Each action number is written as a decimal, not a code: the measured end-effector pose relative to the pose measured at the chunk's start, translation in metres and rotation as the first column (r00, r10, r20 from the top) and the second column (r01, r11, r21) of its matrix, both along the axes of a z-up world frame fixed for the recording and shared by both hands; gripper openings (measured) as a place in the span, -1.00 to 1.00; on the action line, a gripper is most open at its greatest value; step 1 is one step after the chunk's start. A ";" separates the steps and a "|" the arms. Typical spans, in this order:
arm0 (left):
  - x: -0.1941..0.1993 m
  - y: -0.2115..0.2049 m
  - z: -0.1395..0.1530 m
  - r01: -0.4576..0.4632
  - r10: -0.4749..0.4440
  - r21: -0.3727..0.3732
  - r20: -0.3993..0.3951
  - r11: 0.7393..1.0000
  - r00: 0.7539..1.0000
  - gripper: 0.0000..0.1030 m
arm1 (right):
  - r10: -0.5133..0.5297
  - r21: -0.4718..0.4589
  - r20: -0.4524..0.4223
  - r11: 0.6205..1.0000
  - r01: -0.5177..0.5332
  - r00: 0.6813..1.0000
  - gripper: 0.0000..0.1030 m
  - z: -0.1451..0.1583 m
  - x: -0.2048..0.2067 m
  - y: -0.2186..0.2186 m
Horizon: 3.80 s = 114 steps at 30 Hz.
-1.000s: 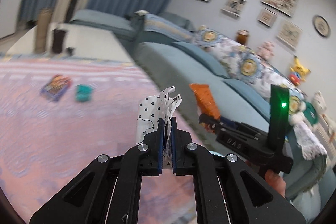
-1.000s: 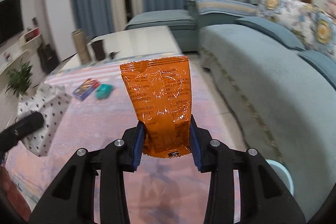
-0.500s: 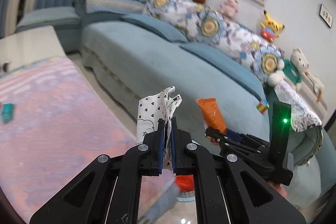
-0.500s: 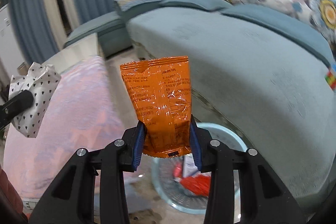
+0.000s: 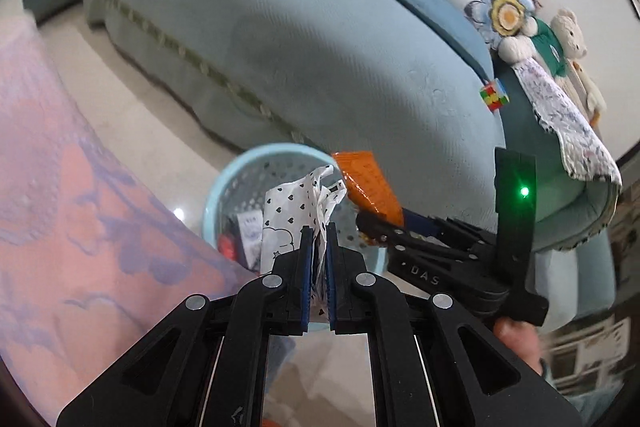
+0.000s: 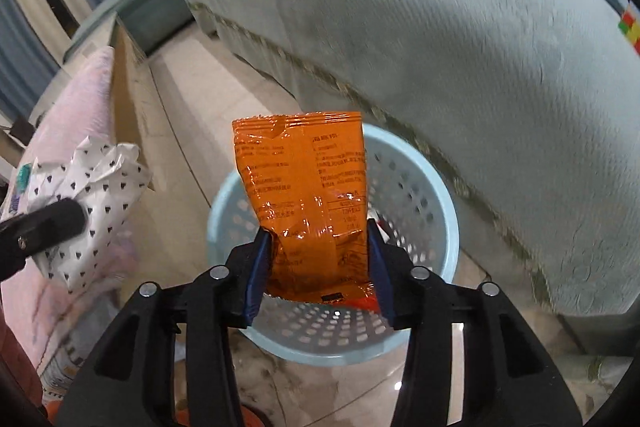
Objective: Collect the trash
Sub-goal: 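Carry the tissue and orange snack bag over the blue basket and open both tools, then move both open tools back over the table, then grasp the playing-card box with the left tool while the right tool grasps the teal packet, then carry the card box and teal packet over the blue basket and open both tools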
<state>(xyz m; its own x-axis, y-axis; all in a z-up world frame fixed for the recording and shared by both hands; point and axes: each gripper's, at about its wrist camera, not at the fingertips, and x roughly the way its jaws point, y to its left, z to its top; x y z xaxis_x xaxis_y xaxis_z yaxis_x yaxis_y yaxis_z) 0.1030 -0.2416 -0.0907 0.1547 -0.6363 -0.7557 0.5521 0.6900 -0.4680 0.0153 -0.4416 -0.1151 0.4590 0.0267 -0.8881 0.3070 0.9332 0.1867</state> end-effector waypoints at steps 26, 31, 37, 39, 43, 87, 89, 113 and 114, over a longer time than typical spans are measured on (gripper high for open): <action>-0.007 0.056 0.041 -0.144 0.157 -0.109 0.121 0.984 0.980 0.00 | 0.033 -0.003 0.093 0.999 -0.033 0.995 0.36 0.029 0.001 0.014; -0.010 0.112 0.068 -0.212 0.231 -0.113 0.210 0.971 0.950 0.14 | 0.129 -0.075 0.211 0.991 -0.115 0.969 0.35 0.075 0.015 0.061; -0.009 0.221 0.097 -0.427 0.444 -0.126 0.336 0.895 0.831 0.40 | 0.290 -0.096 0.365 0.957 -0.274 0.885 0.36 0.133 0.047 0.143; -0.009 0.260 0.103 -0.506 0.516 -0.131 0.367 0.852 0.774 0.41 | 0.355 -0.108 0.397 0.934 -0.341 0.846 0.36 0.147 0.059 0.183; -0.006 0.327 0.108 -0.652 0.593 -0.058 0.482 0.756 0.645 0.41 | 0.436 -0.148 0.425 0.898 -0.415 0.793 0.51 0.162 0.083 0.257; 0.084 0.489 0.005 -0.790 0.755 0.069 0.254 0.609 0.605 0.18 | 0.639 -0.099 0.211 0.766 -0.635 0.739 -0.33 0.043 0.210 0.517; 0.085 0.486 0.005 -0.783 0.745 0.080 0.260 0.617 0.614 0.29 | 0.630 -0.086 0.224 0.772 -0.629 0.743 -0.34 0.045 0.208 0.512; 0.010 0.381 0.073 -0.669 0.684 -0.158 0.262 0.726 0.680 0.11 | 0.489 -0.248 0.377 0.872 -0.423 0.787 -0.34 0.122 0.068 0.313; 0.005 0.361 0.081 -0.641 0.659 -0.164 0.274 0.750 0.701 0.11 | 0.471 -0.261 0.388 0.881 -0.396 0.793 -0.34 0.126 0.058 0.300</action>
<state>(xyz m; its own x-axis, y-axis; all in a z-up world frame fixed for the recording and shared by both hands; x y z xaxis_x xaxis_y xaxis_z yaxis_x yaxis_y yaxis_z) 0.1081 0.1195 -0.0099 0.7529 -0.3292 -0.5699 0.0907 0.9096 -0.4056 0.0734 -0.1416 0.0113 0.7652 0.1923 -0.6144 -0.2125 0.9763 0.0409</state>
